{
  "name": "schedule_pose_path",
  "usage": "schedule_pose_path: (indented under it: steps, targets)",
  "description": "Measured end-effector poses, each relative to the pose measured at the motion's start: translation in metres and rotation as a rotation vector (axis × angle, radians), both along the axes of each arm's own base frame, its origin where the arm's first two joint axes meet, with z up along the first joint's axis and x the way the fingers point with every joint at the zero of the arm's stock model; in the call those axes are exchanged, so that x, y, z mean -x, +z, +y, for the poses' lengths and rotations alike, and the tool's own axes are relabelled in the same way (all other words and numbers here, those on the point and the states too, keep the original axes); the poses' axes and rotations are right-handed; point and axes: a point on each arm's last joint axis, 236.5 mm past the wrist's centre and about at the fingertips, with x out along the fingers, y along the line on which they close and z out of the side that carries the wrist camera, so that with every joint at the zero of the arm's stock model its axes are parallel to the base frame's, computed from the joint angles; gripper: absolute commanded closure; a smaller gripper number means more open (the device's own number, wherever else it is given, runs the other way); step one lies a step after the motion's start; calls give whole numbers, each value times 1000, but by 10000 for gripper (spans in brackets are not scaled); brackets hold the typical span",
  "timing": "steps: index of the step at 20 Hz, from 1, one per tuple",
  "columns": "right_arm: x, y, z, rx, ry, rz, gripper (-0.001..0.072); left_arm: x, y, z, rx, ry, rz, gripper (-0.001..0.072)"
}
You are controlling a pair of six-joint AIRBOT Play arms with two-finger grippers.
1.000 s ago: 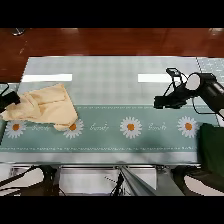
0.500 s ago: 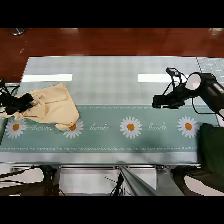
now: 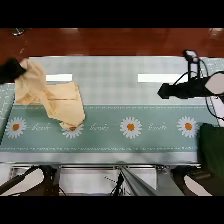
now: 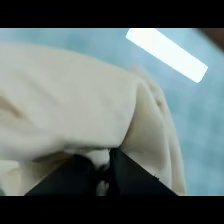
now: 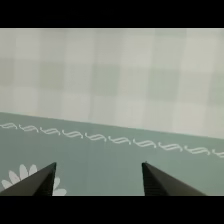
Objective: Fold the shirts.
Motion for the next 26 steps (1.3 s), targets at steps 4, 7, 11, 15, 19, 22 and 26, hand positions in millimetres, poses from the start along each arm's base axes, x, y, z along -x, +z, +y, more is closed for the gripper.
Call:
schedule_pose_path:
  steps: [4, 7, 11, 15, 19, 22, 26]
  targets:
    - [12, 62, -10, 16, 2, -193, 91, 13, 161, -73, -34, -157, -360, 680]
    - [29, 95, -15, 16, -5, -286, 91, 50, 257, -131, -54, -285, -585, 680]
    - [56, 108, -20, 21, -4, -291, 91, 107, 342, -194, -13, -430, -814, 680]
    - [72, 114, -22, 16, -8, -290, 91, 152, 376, -252, 96, -578, -920, 680]
    - [77, 119, -24, 5, -25, -300, 91, 173, 347, -315, 221, -713, -875, 680]
    - [77, 121, -25, -1, -39, -307, 91, 170, 276, -350, 276, -738, -740, 680]
    - [76, 121, -28, 5, -53, -306, 89, 160, 129, -353, 250, -707, -433, 679]
